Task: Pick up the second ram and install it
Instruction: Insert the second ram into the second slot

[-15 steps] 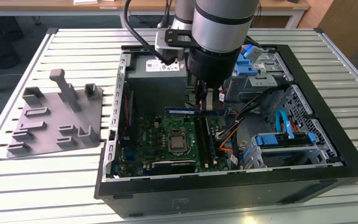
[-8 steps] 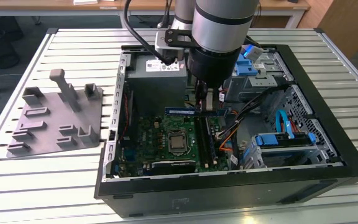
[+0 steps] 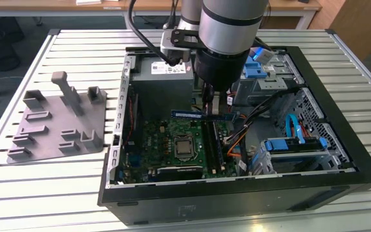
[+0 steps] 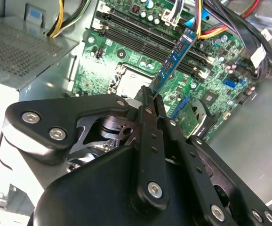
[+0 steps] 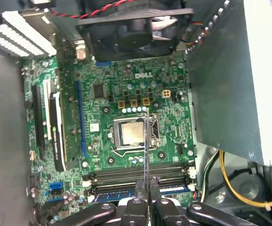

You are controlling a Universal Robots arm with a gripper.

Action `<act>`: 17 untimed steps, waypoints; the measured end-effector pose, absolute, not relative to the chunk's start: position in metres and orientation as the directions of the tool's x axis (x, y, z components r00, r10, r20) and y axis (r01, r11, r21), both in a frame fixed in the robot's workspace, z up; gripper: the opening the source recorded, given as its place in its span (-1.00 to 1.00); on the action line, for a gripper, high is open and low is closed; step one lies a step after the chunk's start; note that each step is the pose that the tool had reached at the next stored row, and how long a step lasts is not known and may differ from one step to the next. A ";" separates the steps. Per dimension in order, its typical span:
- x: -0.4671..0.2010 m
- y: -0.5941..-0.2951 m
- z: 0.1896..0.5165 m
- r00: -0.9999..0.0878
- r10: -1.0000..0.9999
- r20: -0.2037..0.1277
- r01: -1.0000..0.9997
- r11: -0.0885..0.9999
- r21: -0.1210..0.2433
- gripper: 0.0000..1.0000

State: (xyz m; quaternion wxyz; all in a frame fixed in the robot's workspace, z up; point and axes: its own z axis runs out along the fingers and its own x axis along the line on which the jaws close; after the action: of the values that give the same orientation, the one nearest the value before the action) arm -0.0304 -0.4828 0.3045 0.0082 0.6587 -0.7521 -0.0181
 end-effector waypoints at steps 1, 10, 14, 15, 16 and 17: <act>-0.030 -0.483 0.304 -0.151 -0.988 -0.011 -0.988 0.150 0.038 -0.73; -0.030 -0.483 0.304 -0.310 -0.951 -0.011 -0.950 0.309 0.038 -0.73; -0.030 -0.483 0.304 -0.377 -0.926 -0.011 -0.926 0.377 0.038 -0.73; -0.030 -0.483 0.303 -0.392 -0.920 -0.011 -0.919 0.392 0.038 -0.73; -0.030 -0.483 0.303 -0.407 -0.913 -0.011 -0.913 0.406 0.038 -0.73; -0.030 -0.483 0.303 -0.420 -0.907 -0.011 -0.907 0.419 0.038 -0.73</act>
State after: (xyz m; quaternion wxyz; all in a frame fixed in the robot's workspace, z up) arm -0.0304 -0.4829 0.3031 0.0055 0.5384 -0.8424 -0.0190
